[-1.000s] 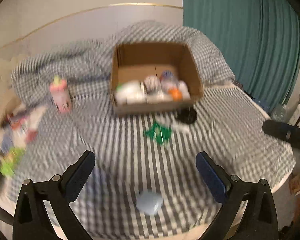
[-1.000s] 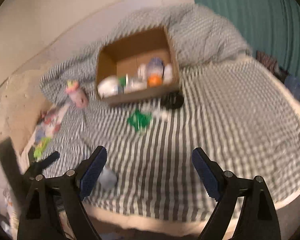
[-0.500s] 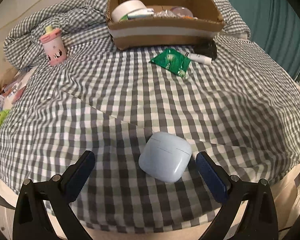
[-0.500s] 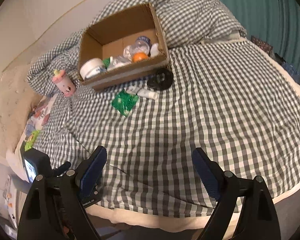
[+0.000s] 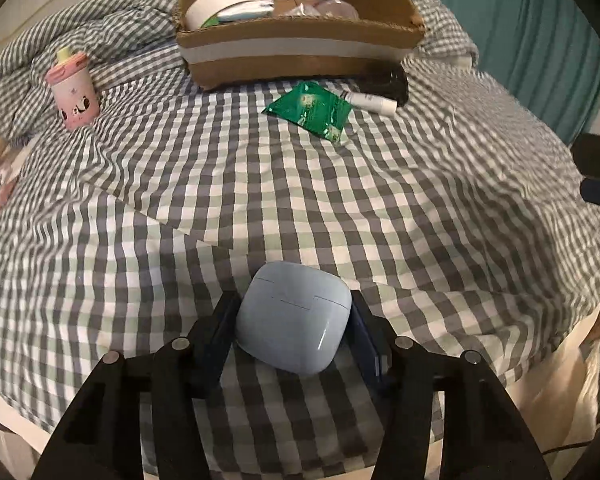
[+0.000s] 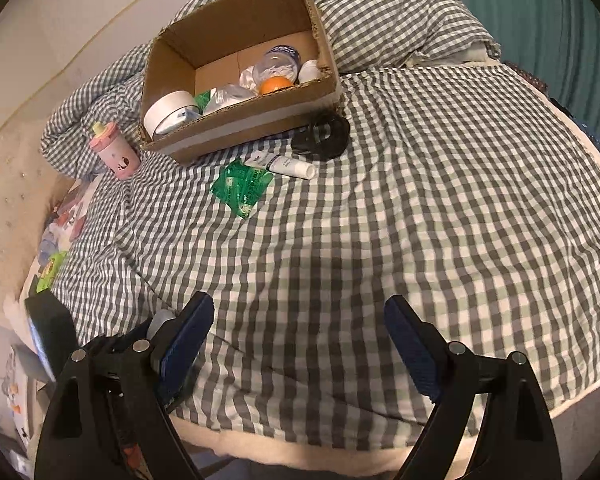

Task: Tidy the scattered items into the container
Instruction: 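Grasp the green wrapper with the right tool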

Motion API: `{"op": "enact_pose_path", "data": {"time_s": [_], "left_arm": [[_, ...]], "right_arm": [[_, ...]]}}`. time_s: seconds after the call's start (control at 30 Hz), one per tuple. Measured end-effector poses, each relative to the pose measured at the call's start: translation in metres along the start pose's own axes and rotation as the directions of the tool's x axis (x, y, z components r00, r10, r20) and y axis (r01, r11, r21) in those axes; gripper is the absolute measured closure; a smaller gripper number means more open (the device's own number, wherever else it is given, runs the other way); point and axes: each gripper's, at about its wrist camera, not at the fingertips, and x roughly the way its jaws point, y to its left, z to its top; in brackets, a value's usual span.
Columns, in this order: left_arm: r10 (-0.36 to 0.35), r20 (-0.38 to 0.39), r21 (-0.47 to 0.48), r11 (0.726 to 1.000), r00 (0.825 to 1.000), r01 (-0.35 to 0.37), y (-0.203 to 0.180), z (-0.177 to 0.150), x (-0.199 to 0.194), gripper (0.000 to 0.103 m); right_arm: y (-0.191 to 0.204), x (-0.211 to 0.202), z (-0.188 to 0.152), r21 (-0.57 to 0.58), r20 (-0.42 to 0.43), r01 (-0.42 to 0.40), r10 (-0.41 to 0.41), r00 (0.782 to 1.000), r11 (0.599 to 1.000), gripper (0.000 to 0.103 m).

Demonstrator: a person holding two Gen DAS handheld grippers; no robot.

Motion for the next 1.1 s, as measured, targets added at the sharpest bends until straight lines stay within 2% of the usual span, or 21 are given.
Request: {"op": "enact_pose_path", "data": {"time_s": [0.2, 0.37, 0.47, 0.63, 0.73, 0.87, 0.9, 0.97, 1.0, 1.1], "left_arm": [[0.041, -0.008, -0.028, 0.999, 0.999, -0.042, 0.015, 0.01, -0.01, 0.047], [0.068, -0.022, -0.104, 0.992, 0.997, -0.07, 0.049, 0.015, -0.009, 0.047], [0.075, -0.042, -0.15, 0.985, 0.996, -0.081, 0.071, 0.017, -0.004, 0.047], [0.073, -0.045, -0.18, 0.98, 0.996, -0.08, 0.091, 0.026, 0.002, 0.047], [0.07, -0.048, -0.183, 0.98, 0.996, -0.077, 0.097, 0.031, 0.006, 0.047], [0.066, -0.054, -0.178, 0.981, 0.996, -0.075, 0.104, 0.038, 0.014, 0.047], [0.066, -0.056, -0.18, 0.981, 0.996, -0.075, 0.105, 0.04, 0.016, 0.047], [0.062, -0.062, -0.179, 0.981, 0.996, -0.072, 0.107, 0.044, 0.02, 0.047], [0.063, -0.064, -0.176, 0.982, 0.996, -0.073, 0.107, 0.046, 0.021, 0.047], [0.062, -0.072, -0.173, 0.982, 0.995, -0.073, 0.106, 0.052, 0.025, 0.047]], "right_arm": [[0.038, 0.029, 0.026, -0.116, 0.015, -0.015, 0.017, 1.0, 0.993, 0.016], [0.085, 0.076, 0.062, -0.315, 0.014, 0.07, -0.069, 0.998, 0.946, 0.016], [0.105, 0.104, 0.074, -0.387, 0.01, 0.105, -0.11, 0.994, 0.916, 0.016], [0.13, 0.158, 0.087, -0.469, -0.021, 0.144, -0.174, 0.985, 0.872, 0.016], [0.136, 0.183, 0.091, -0.506, -0.001, 0.212, -0.247, 0.969, 0.836, 0.016], [0.13, 0.206, 0.094, -0.491, -0.053, 0.203, -0.261, 0.964, 0.847, 0.016], [0.129, 0.208, 0.094, -0.488, -0.06, 0.197, -0.257, 0.964, 0.85, 0.019], [0.126, 0.208, 0.096, -0.459, -0.104, 0.133, -0.202, 0.974, 0.878, 0.059], [0.126, 0.205, 0.097, -0.45, -0.11, 0.12, -0.188, 0.976, 0.885, 0.069], [0.132, 0.195, 0.097, -0.472, -0.105, 0.143, -0.216, 0.971, 0.87, 0.07]]}}
